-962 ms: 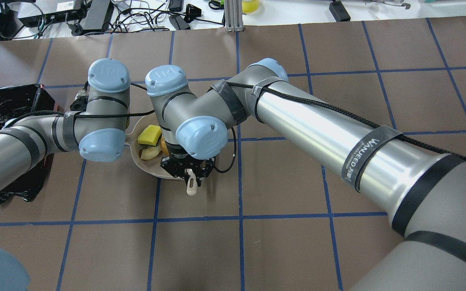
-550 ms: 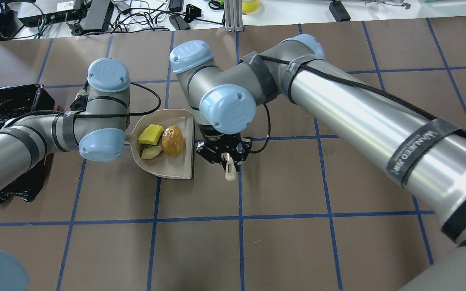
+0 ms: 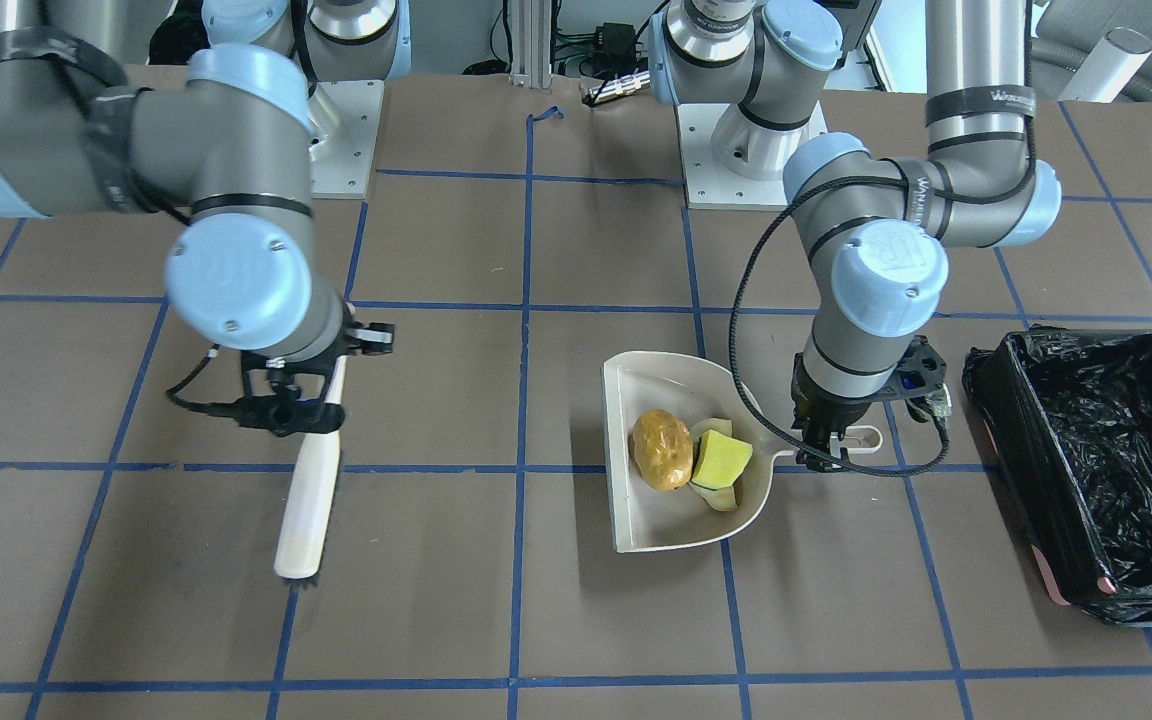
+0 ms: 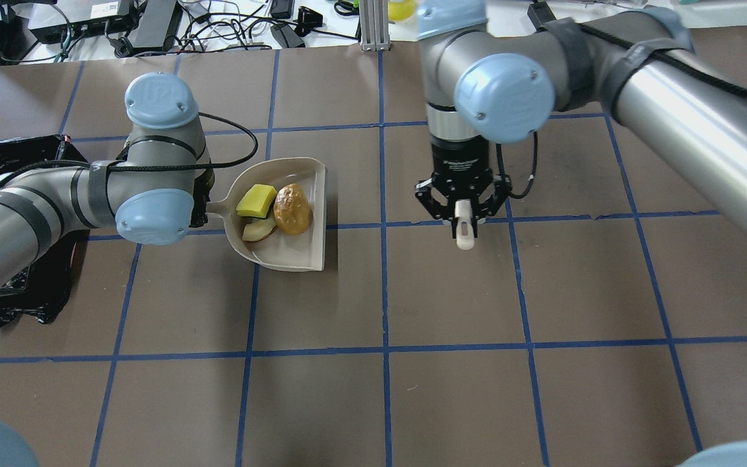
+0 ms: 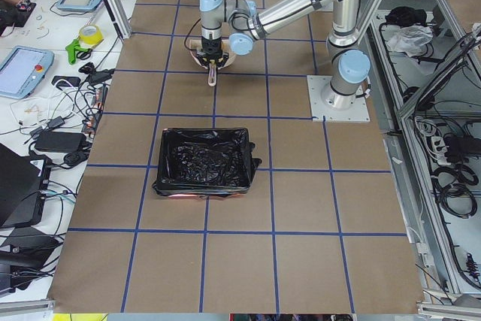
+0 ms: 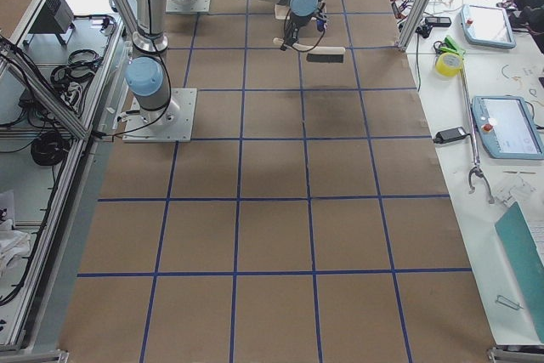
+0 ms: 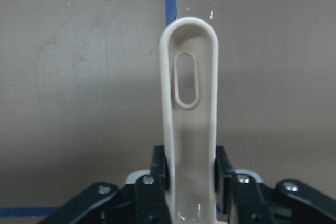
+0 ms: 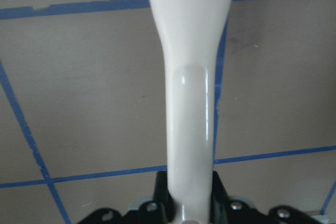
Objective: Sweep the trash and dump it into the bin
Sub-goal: 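Carry the dustpan over the black bin with the left gripper while the right withdraws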
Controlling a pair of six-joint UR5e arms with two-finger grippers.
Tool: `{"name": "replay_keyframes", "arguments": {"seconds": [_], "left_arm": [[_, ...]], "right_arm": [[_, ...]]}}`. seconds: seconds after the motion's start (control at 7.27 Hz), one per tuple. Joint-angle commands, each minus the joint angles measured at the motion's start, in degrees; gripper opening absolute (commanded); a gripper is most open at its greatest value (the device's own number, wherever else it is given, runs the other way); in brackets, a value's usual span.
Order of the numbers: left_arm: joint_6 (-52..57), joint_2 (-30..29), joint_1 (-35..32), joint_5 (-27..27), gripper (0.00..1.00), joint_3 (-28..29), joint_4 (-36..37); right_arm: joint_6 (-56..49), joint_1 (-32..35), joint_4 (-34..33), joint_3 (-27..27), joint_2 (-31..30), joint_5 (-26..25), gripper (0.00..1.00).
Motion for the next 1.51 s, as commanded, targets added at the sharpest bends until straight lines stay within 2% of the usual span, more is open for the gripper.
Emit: {"name": "replay_keyframes", "arguments": {"seconds": [0.0, 0.28, 0.55, 0.69, 0.96, 1.24, 1.38], "left_arm": [[5.47, 1.96, 6.42, -7.18, 0.00, 6.10, -8.91], [9.96, 3.28, 9.85, -7.11, 0.00, 10.76, -12.70], [21.10, 3.55, 17.04, -7.19, 0.00, 14.81, -16.05], [30.29, 3.38, 21.42, -7.02, 0.00, 15.26, -15.97], [42.01, 3.11, 30.48, -6.76, 0.00, 16.23, -16.06], [53.18, 0.93, 36.73, -4.74, 0.00, 19.55, -15.18], [55.67, -0.04, 37.89, -4.56, 0.00, 21.14, -15.01]], "right_arm": [[-13.34, -10.50, -1.53, 0.27, 0.00, -4.51, 0.00], [-21.53, -18.41, -4.95, 0.35, 1.14, -7.07, 0.00], [-27.70, -24.40, -11.61, 1.05, 5.52, -7.69, 0.00], [-28.67, -24.78, -12.00, 1.67, 6.85, -7.69, 0.00], [-28.95, -24.78, -14.45, 4.21, 7.30, -7.52, 0.01], [-28.86, -24.78, -14.99, 4.75, 7.39, -7.60, 0.02], [-28.42, -24.78, -15.16, 5.44, 7.30, -7.61, 0.06]]}}
